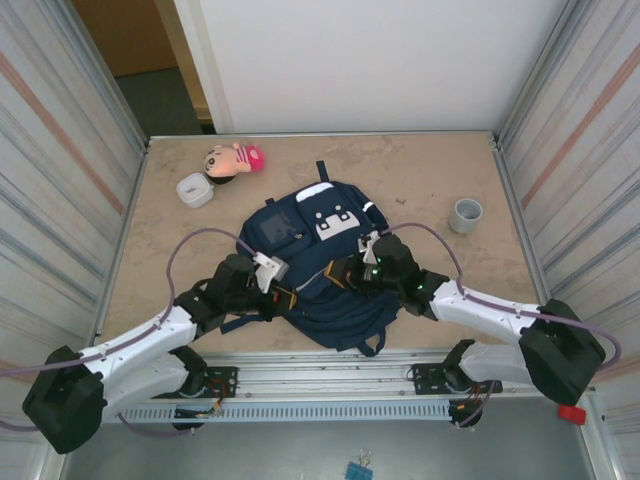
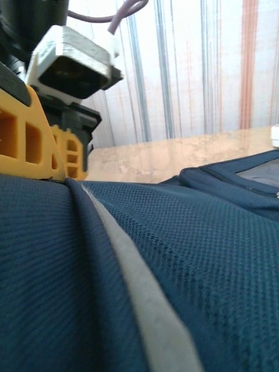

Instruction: Pack the student bag

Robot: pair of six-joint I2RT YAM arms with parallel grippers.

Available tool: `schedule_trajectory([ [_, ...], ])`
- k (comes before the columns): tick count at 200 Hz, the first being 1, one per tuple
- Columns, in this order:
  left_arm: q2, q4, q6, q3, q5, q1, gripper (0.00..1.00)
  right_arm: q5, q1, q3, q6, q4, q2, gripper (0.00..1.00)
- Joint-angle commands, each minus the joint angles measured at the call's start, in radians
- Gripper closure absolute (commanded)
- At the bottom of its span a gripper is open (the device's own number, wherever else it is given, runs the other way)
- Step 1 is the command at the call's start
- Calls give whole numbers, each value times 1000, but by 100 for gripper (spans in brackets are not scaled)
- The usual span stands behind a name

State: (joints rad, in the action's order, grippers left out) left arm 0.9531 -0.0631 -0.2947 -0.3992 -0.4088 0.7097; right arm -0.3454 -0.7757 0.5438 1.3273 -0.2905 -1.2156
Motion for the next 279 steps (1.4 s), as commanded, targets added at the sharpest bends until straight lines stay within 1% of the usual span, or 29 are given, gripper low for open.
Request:
schedule_trajectory([
  [1,7,0,68,-71,-46,71,100,0,44,60,-28,-90,-50,99],
  [20,29,-9,93,-103,-46,124,100,-1,53,86,-50,-72,-60,99],
  [40,52,3,94,-123,-17,163,100,-11,63,93,-63,-49,-53,99],
  [57,68,5,81,-132,22,169,100,-14,77,80,-69,-34,-29,98],
  [89,88,58,56,-141,47,185,99,-47,132,76,-110,45,21,95],
  [104,93,71,52,-154,84,202,99,-87,164,92,-135,87,27,95],
  [123,100,107,19,-159,183,214,97,-112,178,108,-146,109,27,95],
  [137,101,171,4,-147,202,213,96,-118,177,116,-146,114,22,94],
  [146,102,198,-5,-139,219,213,94,-124,178,120,-147,118,19,91],
  [152,100,206,-9,-138,229,213,91,-130,181,126,-147,130,16,87],
  [161,96,198,-7,-138,238,213,83,-148,187,141,-192,162,16,79],
  [169,85,170,-3,-143,249,213,72,-167,194,158,-211,203,16,72],
  [175,71,146,-2,-147,260,213,60,-179,199,171,-234,251,19,65],
  [177,65,135,-3,-148,265,212,55,-181,201,176,-242,267,20,63],
  [179,58,127,-4,-147,270,212,45,-184,203,182,-251,283,22,62],
  [180,55,123,-5,-147,272,213,38,-185,203,184,-255,291,23,61],
  [183,43,110,-9,-146,280,213,10,-187,205,191,-265,318,27,58],
  [184,39,107,-11,-145,284,214,6,-188,205,194,-272,328,28,57],
  [186,30,99,-15,-143,292,213,3,-188,206,198,-285,348,31,56],
  [195,-10,68,-42,-134,337,214,1,-178,208,220,-344,445,46,51],
  [211,-92,15,-132,-114,431,206,1,-130,207,255,-444,612,84,46],
  [225,-159,-62,-260,-102,504,183,1,-85,204,265,-498,721,129,45],
  [244,-232,-135,-480,-70,550,150,1,-50,197,251,-524,793,216,45],
  [257,-266,-171,-611,-50,543,124,1,-39,189,242,-528,820,279,46],
  [279,-290,-141,-782,0,476,83,1,-14,141,237,-533,847,327,48],
])
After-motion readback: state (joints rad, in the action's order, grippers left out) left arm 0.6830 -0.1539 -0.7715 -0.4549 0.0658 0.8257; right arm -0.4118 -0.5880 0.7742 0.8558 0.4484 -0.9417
